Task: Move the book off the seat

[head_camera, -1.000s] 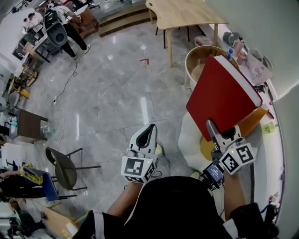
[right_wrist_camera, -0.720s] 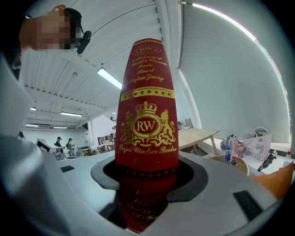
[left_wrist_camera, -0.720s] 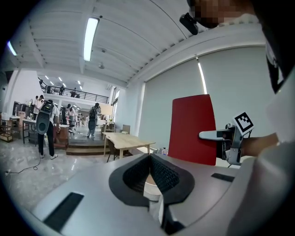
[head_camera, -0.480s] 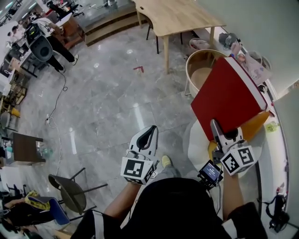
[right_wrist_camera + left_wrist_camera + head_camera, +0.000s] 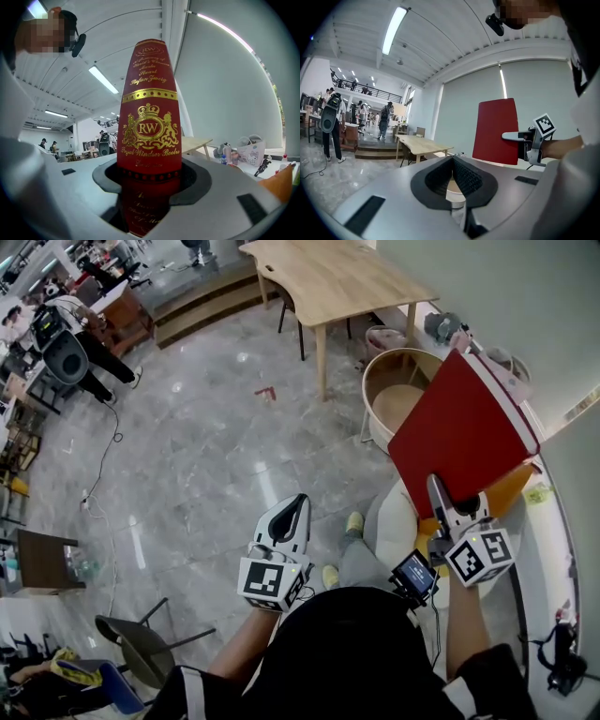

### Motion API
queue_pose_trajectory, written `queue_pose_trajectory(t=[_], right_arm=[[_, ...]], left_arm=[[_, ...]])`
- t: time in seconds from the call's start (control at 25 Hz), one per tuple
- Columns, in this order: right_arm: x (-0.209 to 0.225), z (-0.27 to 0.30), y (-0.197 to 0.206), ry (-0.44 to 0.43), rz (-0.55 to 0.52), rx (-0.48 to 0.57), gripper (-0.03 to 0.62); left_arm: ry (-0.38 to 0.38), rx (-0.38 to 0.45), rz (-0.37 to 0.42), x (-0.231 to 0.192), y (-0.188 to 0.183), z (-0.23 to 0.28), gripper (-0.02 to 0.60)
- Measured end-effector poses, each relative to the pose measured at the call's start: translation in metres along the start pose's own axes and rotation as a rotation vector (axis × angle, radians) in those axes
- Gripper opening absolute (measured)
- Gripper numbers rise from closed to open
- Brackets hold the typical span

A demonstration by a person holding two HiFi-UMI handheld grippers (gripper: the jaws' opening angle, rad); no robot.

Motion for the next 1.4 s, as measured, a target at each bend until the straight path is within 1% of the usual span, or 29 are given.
queue_pose_trajectory(t=[0.24, 0.4, 0.52, 0.68, 0.8, 0.96, 1.08, 1.2, 1.4], right_arm=[[0.015, 0.029, 0.008, 0.031, -0.023, 0.009, 0.245], [0.025, 0.058, 0.008, 0.067, -0.036, 0.016, 0.245], [0.054, 0.078, 0.012, 0.084, -0.05, 0.019, 0.245], [0.104, 0.107, 0.013, 0.122, -0.081, 0.02, 0.245], [0.134, 0.133, 0.008, 0.157, -0.084, 0.001, 0.245], [0.167, 0.164, 0.003, 0.193, -0.085, -0.011, 0.245], [0.185, 0.186, -0.006, 0.229, -0.09, -0.02, 0.245], [0.209, 0.197, -0.007, 0.248, -0.098, -0.031, 0.245], [0.241, 0.209, 0.0, 0.269, -0.134, -0.07, 0.245]], left_arm=[[0.023, -0.001, 0.035, -0.021, -0.002, 0.034, 0.014], [0.062, -0.009, 0.047, -0.041, -0.002, 0.069, 0.014], [0.108, -0.023, 0.062, -0.046, 0.003, 0.115, 0.014], [0.188, -0.026, 0.069, -0.046, 0.013, 0.195, 0.014], [0.225, -0.04, 0.054, -0.047, 0.015, 0.248, 0.014], [0.257, -0.059, 0.056, -0.051, 0.017, 0.305, 0.014], [0.269, -0.064, 0.048, -0.053, 0.021, 0.342, 0.014], [0.28, -0.063, 0.042, -0.05, 0.024, 0.371, 0.014], [0.299, -0.068, 0.049, -0.045, 0.027, 0.403, 0.014]])
Point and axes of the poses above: the fingertips, and each gripper's own axes: z forward along the fingers, x to its right, y out of its underside, the point moved 10 cm from there along -z, backward along the fingers, and after that the axes turned 15 degrees about x, right-handed, at the moved point
